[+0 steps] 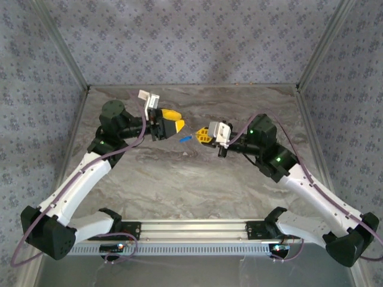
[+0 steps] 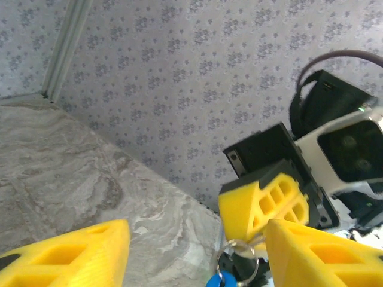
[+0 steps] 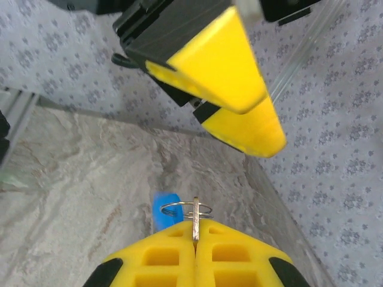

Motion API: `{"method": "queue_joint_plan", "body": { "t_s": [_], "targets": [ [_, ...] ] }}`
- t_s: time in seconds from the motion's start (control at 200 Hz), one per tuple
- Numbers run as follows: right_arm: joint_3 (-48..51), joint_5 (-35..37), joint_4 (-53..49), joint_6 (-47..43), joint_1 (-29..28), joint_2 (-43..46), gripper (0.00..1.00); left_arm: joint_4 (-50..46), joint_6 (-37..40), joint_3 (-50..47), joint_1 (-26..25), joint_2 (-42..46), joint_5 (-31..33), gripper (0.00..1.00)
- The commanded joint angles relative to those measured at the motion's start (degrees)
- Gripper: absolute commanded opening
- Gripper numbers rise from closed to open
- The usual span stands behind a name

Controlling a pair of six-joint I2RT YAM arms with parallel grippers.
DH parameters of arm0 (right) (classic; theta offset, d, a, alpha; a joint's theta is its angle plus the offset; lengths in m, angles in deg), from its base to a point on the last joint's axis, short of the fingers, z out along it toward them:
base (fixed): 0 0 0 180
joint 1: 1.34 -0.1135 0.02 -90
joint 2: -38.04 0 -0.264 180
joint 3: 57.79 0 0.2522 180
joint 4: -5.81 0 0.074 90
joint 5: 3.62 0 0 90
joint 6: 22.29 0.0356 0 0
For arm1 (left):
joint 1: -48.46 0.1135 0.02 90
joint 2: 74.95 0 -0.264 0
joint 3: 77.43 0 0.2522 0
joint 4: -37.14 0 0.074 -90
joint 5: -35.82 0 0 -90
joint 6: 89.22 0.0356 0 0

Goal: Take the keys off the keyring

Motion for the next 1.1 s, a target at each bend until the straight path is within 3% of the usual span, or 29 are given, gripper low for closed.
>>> {"method": "queue_joint_plan", "body": {
  "t_s": [0.0,0.3,0.73,0.98,1.094],
  "targets": [
    [0.3,-11.0,6.6,7.2,2.5,0.5,0.0,5.1,-3.1,-0.2,0.3,-0.4,-6.0,0.66],
    [0.0,-17.8,12.5,12.9,4.0,-1.8,0.0,15.1,-11.5,-0.3,-0.9,-2.8,-11.8,0.72],
    [0.1,-16.3,13.7,13.6,4.0,-1.8,0.0,16.0,-12.4,1.3,-4.6,-4.4,-14.9,0.74],
    [0.3,-14.8,13.5,13.0,4.0,-1.5,0.0,15.0,-12.1,2.2,-5.7,-4.3,-15.9,0.71],
    [0.5,-14.1,13.2,12.8,4.1,-1.5,0.0,13.5,-11.0,2.8,-6.2,-4.5,-15.8,0.64]
  ]
}}
